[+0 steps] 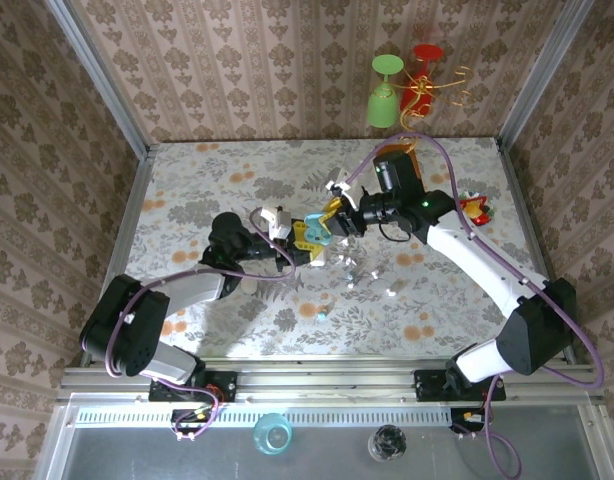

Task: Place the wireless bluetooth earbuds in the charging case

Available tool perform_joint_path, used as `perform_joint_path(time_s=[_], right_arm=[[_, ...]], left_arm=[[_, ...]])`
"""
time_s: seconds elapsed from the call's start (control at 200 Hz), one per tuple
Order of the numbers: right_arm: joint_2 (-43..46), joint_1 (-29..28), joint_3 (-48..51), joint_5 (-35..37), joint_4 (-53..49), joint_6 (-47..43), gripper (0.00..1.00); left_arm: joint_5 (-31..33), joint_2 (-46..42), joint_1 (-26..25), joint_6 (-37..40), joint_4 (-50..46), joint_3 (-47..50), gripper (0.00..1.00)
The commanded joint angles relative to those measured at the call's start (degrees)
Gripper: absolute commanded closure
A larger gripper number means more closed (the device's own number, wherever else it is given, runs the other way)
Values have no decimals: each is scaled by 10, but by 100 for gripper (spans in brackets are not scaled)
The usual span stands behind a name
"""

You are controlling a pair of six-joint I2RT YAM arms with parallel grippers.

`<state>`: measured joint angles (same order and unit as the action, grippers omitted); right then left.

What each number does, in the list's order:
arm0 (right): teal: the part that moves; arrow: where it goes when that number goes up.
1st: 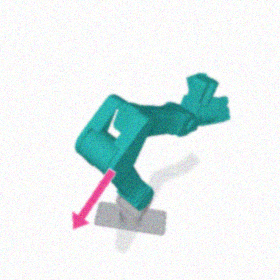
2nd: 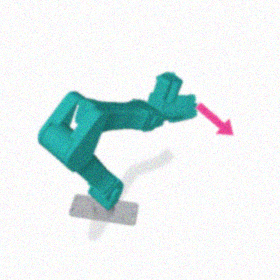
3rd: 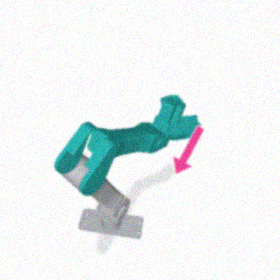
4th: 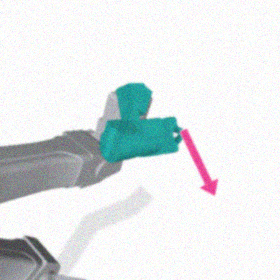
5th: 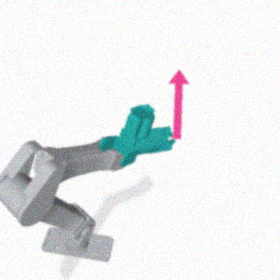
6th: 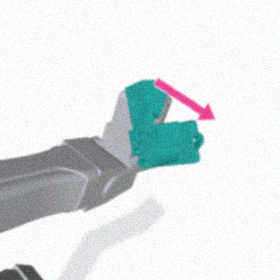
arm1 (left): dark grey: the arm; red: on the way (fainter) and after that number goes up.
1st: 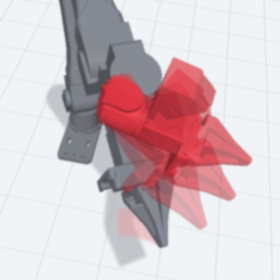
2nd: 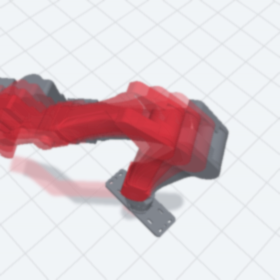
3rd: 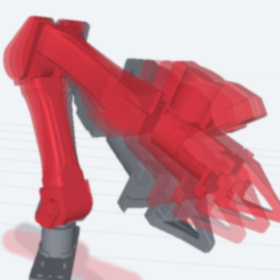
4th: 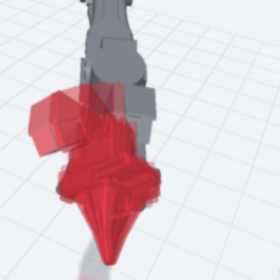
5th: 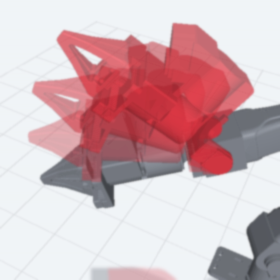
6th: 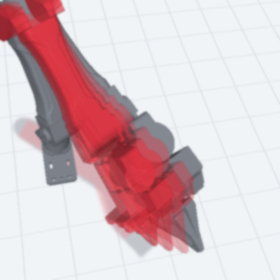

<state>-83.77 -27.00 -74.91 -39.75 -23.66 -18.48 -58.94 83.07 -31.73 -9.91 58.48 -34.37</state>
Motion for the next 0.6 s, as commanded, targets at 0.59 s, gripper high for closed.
perform_joint_path(time_s=[0.59], right_arm=[[36, 8, 52, 3, 127, -19, 100]], left_arm=[[8, -4, 6, -40, 20, -7, 30]])
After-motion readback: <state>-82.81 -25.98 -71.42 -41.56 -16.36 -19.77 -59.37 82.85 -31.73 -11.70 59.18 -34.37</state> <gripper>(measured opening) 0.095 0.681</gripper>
